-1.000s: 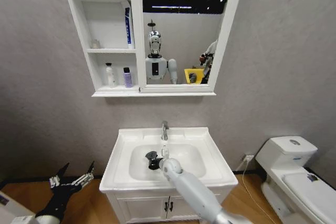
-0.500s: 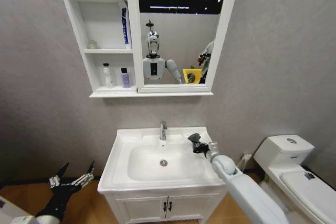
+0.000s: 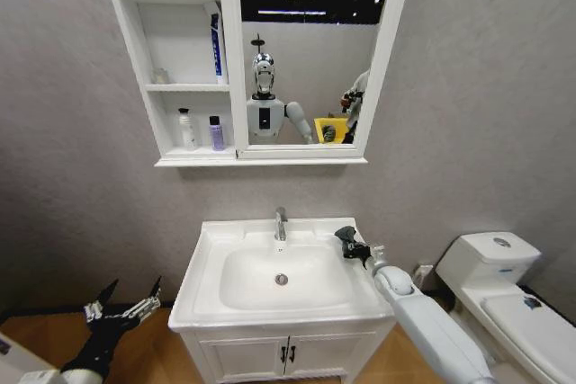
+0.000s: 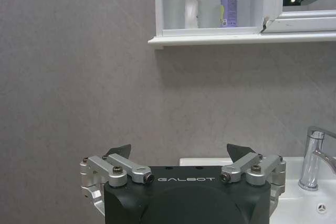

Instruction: Move facial cleanser and shampoo from washbasin to cabinet, then wipe washbasin with towel.

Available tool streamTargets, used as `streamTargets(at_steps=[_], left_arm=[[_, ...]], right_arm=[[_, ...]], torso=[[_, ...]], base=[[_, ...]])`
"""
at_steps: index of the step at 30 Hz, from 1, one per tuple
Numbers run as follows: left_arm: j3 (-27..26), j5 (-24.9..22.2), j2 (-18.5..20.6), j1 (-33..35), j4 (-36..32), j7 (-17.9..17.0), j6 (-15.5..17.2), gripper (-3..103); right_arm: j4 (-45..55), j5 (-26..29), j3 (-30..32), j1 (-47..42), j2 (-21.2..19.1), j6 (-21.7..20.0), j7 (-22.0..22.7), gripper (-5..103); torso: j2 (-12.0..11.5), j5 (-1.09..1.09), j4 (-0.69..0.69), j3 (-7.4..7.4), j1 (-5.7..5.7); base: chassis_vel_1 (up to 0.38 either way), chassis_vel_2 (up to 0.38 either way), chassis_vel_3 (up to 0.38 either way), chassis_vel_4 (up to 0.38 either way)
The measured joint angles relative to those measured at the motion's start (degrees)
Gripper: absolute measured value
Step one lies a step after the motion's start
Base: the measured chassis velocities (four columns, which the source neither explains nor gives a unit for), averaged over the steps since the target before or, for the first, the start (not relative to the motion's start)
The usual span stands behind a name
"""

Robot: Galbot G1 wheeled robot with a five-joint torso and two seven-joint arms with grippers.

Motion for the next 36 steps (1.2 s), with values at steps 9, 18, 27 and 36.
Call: streamTargets(at_steps=[9, 18, 27, 36], left_arm=[[0.0, 0.0, 0.0, 0.0, 0.0, 0.0, 0.0, 100], [0.0, 0.0, 0.0, 0.0, 0.0, 0.0, 0.0, 100], [0.0, 0.0, 0.0, 0.0, 0.0, 0.0, 0.0, 100], [0.0, 0.0, 0.0, 0.0, 0.0, 0.0, 0.0, 100]], right_arm=[[-6.0, -3.5, -1.1, 2.3, 2.5, 9.2, -1.7, 44], [-5.3, -7.0, 1.1, 1.5, 3.0, 9.5, 0.1, 77], [18.2, -8.8, 11.8, -13.0, 1.3, 2.4, 8.6, 100], [60.5, -6.4, 32.3, -55.3, 10.9, 0.0, 9.1, 100]], torso=[[0.0, -0.02, -0.01, 0.00, 0.00], [0.0, -0.01, -0.02, 0.00, 0.00], [0.0, -0.04, 0.01, -0.01, 0.00], [0.0, -0.04, -0.02, -0.03, -0.02]], base=[[0.000, 0.000, 0.000, 0.000], [0.000, 0.000, 0.000, 0.000], [0.000, 0.000, 0.000, 0.000], [0.000, 0.000, 0.000, 0.000]])
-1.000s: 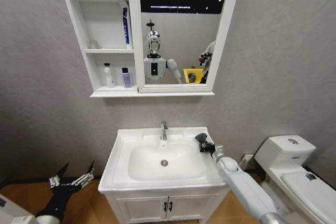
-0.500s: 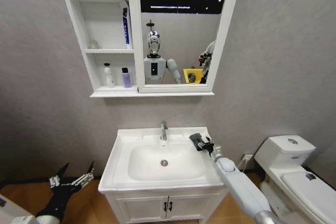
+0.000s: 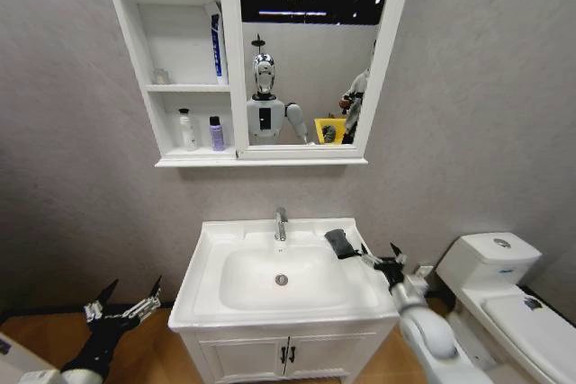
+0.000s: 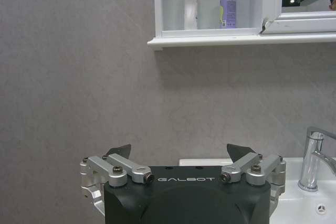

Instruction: Move facial cleanser and shampoo from washbasin to cabinet, then wipe washbasin with towel.

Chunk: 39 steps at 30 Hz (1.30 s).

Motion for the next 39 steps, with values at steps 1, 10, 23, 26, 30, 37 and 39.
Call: streamTargets(at_steps=[1, 10, 23, 26, 30, 37, 39], left_arm=[[0.0, 0.0, 0.0, 0.0, 0.0, 0.0, 0.0, 100], [0.0, 0.0, 0.0, 0.0, 0.0, 0.0, 0.0, 100], [0.0, 0.0, 0.0, 0.0, 0.0, 0.0, 0.0, 100], [0.0, 0.0, 0.0, 0.0, 0.0, 0.0, 0.0, 100], [0.0, 0.0, 0.0, 0.0, 0.0, 0.0, 0.0, 100], [0.0, 0.0, 0.0, 0.0, 0.0, 0.0, 0.0, 100], [0.0, 0.0, 0.0, 0.0, 0.0, 0.0, 0.0, 100]], right_arm=[[0.0, 0.0, 0.0, 0.0, 0.0, 0.0, 0.0, 100], [14.5, -5.0, 5.0, -24.2, 7.4, 9.4, -1.5, 100], [20.1, -6.2, 0.2, -21.7, 7.3, -0.2, -3.8, 100], [21.5, -5.8, -0.2, -21.4, 7.1, -1.0, -6.7, 100], [21.9, -5.4, -0.2, -21.4, 6.8, -1.0, -8.8, 100], [21.9, -5.3, -0.2, -21.4, 6.7, -1.0, -9.1, 100], [21.9, -5.3, -0.2, -21.3, 6.7, -1.0, -9.1, 100]], torso=[[0.0, 0.00, 0.00, 0.00, 0.00], [0.0, 0.00, 0.02, 0.01, -0.01], [0.0, 0.02, 0.01, 0.02, 0.02], [0.0, 0.02, 0.01, 0.03, 0.02], [0.0, 0.02, 0.01, 0.03, 0.02], [0.0, 0.02, 0.00, 0.03, 0.02], [0.0, 0.02, 0.01, 0.03, 0.02]], base=[[0.000, 0.000, 0.000, 0.000], [0.000, 0.000, 0.000, 0.000], [0.000, 0.000, 0.000, 0.000], [0.000, 0.000, 0.000, 0.000], [0.000, 0.000, 0.000, 0.000], [0.000, 0.000, 0.000, 0.000], [0.000, 0.000, 0.000, 0.000]])
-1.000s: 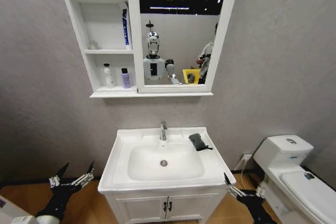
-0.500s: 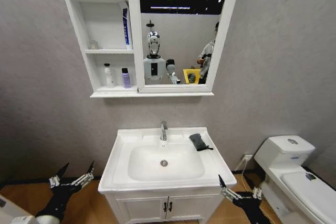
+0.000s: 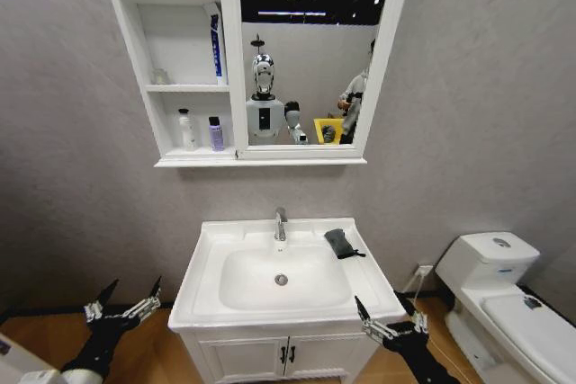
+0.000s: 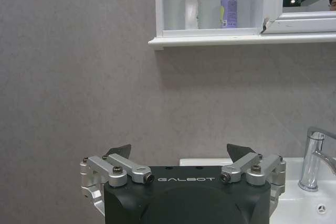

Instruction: Move facial cleanser and shampoo from washbasin to cabinet, then wipe washbasin with towel.

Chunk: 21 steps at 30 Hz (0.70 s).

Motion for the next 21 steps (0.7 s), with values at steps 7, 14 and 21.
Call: streamTargets(at_steps=[7, 14, 21], left_arm=[[0.0, 0.0, 0.0, 0.0, 0.0, 0.0, 0.0, 100], [0.0, 0.0, 0.0, 0.0, 0.0, 0.0, 0.0, 100], [0.0, 0.0, 0.0, 0.0, 0.0, 0.0, 0.0, 100]], right_arm=[[-0.2, 0.0, 0.0, 0.1, 0.0, 0.1, 0.0, 100], [-0.2, 0.1, 0.0, 0.1, 0.0, 0.1, 0.1, 100], [-0.3, 0.1, 0.0, 0.2, 0.0, 0.1, 0.1, 100]], torso=[[0.0, 0.00, 0.00, 0.00, 0.00], [0.0, 0.00, 0.00, 0.00, 0.01], [0.0, 0.00, 0.00, 0.00, 0.01]], base=[[0.000, 0.000, 0.000, 0.000], [0.000, 0.000, 0.000, 0.000], [0.100, -0.105, -0.100, 0.098]])
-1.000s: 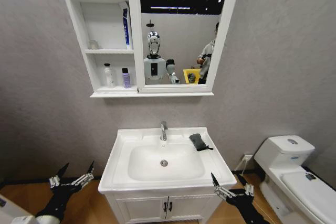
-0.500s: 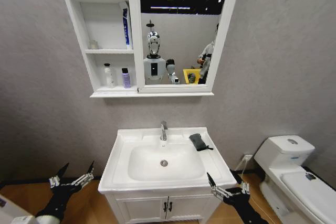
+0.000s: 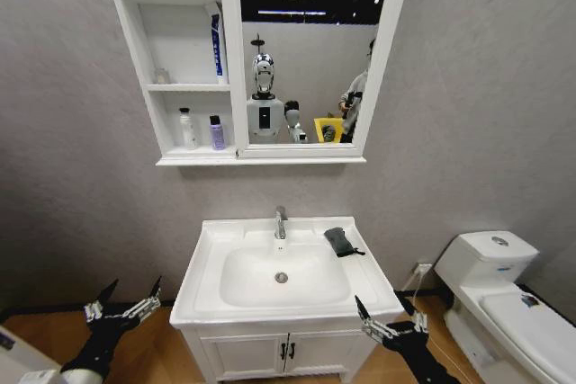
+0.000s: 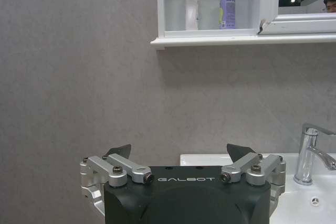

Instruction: Move facial cleanser and shampoo from washbasin to cabinet, then wipe washbasin with towel.

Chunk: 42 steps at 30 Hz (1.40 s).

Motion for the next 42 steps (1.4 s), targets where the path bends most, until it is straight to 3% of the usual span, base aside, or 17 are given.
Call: streamTargets(at_steps=[17, 19, 24, 27, 28, 35, 39, 41, 42], left_arm=[[0.0, 0.0, 0.0, 0.0, 0.0, 0.0, 0.0, 100], [0.0, 0.0, 0.0, 0.0, 0.0, 0.0, 0.0, 100], [0.0, 0.0, 0.0, 0.0, 0.0, 0.0, 0.0, 100], [0.0, 0.0, 0.0, 0.0, 0.0, 0.0, 0.0, 100], [0.0, 0.0, 0.0, 0.0, 0.0, 0.0, 0.0, 100], [0.0, 0.0, 0.0, 0.0, 0.0, 0.0, 0.0, 100], [0.0, 0.0, 0.0, 0.0, 0.0, 0.1, 0.0, 100], [0.0, 0.0, 0.0, 0.0, 0.0, 0.0, 0.0, 100], [0.0, 0.0, 0.0, 0.0, 0.0, 0.0, 0.0, 100]], right_arm=[[-0.1, 0.0, 0.0, 0.0, 0.0, 0.1, 0.1, 100], [-0.1, 0.0, 0.0, 0.0, 0.0, 0.1, 0.1, 100], [-0.1, 0.0, 0.0, 0.0, 0.0, 0.1, 0.1, 100], [-0.1, 0.0, 0.0, 0.0, 0.0, 0.1, 0.1, 100], [-0.1, 0.0, 0.0, 0.0, 0.0, 0.1, 0.1, 100], [-0.1, 0.0, 0.0, 0.0, 0.0, 0.1, 0.1, 100], [-0.1, 0.0, 0.0, 0.0, 0.0, 0.1, 0.1, 100], [-0.1, 0.0, 0.0, 0.0, 0.0, 0.1, 0.1, 100], [-0.1, 0.0, 0.0, 0.0, 0.0, 0.1, 0.1, 100]], torso=[[0.0, 0.04, 0.02, 0.00, -0.01], [0.0, -0.04, -0.01, -0.01, -0.03], [0.0, 0.04, 0.00, -0.01, -0.04], [0.0, -0.04, -0.01, 0.00, -0.02], [0.0, 0.05, 0.03, 0.00, -0.02], [0.0, -0.04, -0.01, -0.02, -0.04], [0.0, 0.05, 0.00, -0.01, -0.03], [0.1, -0.07, 0.02, -0.03, -0.07], [0.1, 0.00, 0.01, -0.04, -0.08]], base=[[0.260, -0.262, -0.261, 0.257], [0.333, -0.373, -0.362, 0.351], [0.383, -0.363, -0.353, 0.354], [0.363, -0.366, -0.353, 0.365], [0.363, -0.349, -0.360, 0.352], [0.345, -0.357, -0.340, 0.359], [0.339, -0.324, -0.310, 0.326], [0.223, -0.271, -0.240, 0.239], [0.223, -0.050, -0.206, 0.239]])
